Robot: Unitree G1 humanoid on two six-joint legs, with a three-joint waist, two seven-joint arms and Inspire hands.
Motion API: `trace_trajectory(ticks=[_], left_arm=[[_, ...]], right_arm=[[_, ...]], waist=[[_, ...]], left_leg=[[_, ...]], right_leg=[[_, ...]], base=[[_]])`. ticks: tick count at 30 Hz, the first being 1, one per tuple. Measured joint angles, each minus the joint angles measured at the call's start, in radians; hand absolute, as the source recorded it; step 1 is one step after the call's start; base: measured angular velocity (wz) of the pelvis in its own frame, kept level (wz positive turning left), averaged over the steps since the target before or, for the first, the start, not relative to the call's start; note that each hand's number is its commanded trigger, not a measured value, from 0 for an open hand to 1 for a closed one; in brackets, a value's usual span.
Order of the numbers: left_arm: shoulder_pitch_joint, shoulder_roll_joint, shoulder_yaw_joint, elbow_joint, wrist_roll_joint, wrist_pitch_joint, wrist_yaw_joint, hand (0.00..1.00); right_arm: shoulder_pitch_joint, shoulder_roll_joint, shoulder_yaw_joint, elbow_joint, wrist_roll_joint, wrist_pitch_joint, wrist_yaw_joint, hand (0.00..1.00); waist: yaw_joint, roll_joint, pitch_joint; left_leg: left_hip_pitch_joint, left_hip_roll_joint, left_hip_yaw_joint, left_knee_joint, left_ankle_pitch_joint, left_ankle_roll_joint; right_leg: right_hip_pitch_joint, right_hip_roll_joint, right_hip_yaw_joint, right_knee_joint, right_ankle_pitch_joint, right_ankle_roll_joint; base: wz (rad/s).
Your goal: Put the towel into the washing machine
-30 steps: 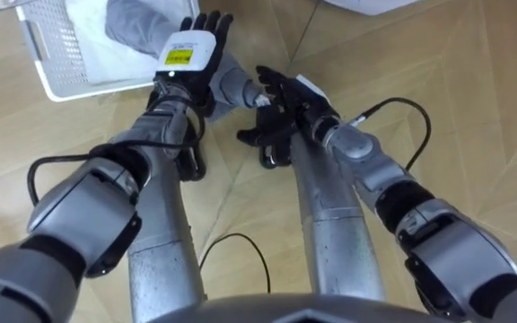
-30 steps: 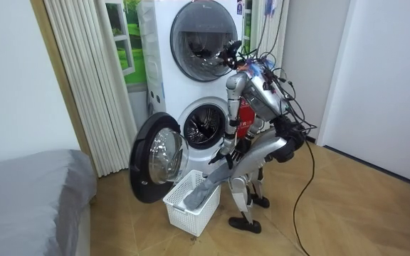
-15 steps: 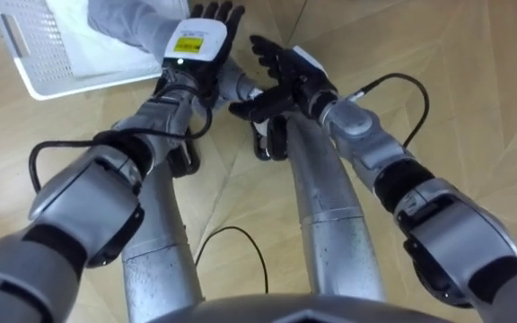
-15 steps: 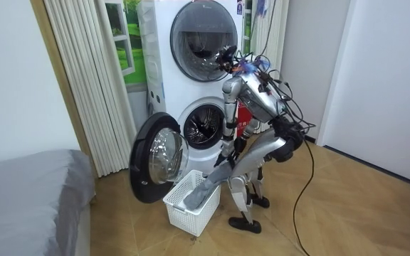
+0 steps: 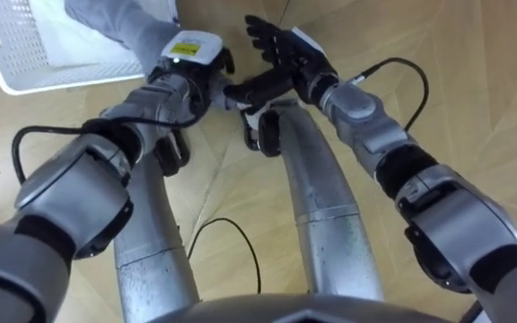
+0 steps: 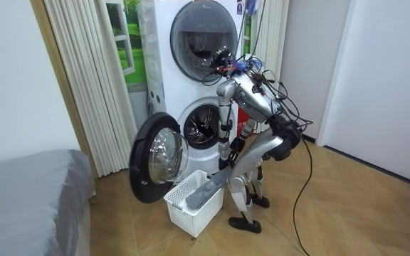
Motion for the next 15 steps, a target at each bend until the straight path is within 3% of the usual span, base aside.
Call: trace_trajectory(ticks=[8,15], left_arm=[[0.031,-0.003,-0.023,0.014,-0.005,0.033,-0.122,1.00],[0.055,-0.047,-0.011,0.034,0.010,0.051,-0.141,1.00]], right_arm=[[0.003,-0.001,-0.011,0.002,0.010,0.008,-0.001,0.00],[0.041,0.006,-0.005,0.010,0.067,0.010,-0.016,0.00]], waist=[[0.001,-0.001,-0.0008],[0.011,-0.003,-0.0023]], left_leg=[[0.041,-0.004,0.022,-0.022,0.000,0.000],[0.108,-0.005,0.021,-0.037,0.002,0.003]], right_leg=[[0.024,-0.002,0.022,-0.014,-0.002,0.004],[0.099,-0.004,0.017,-0.035,0.000,0.012]], base=[[0.00],[0.00]])
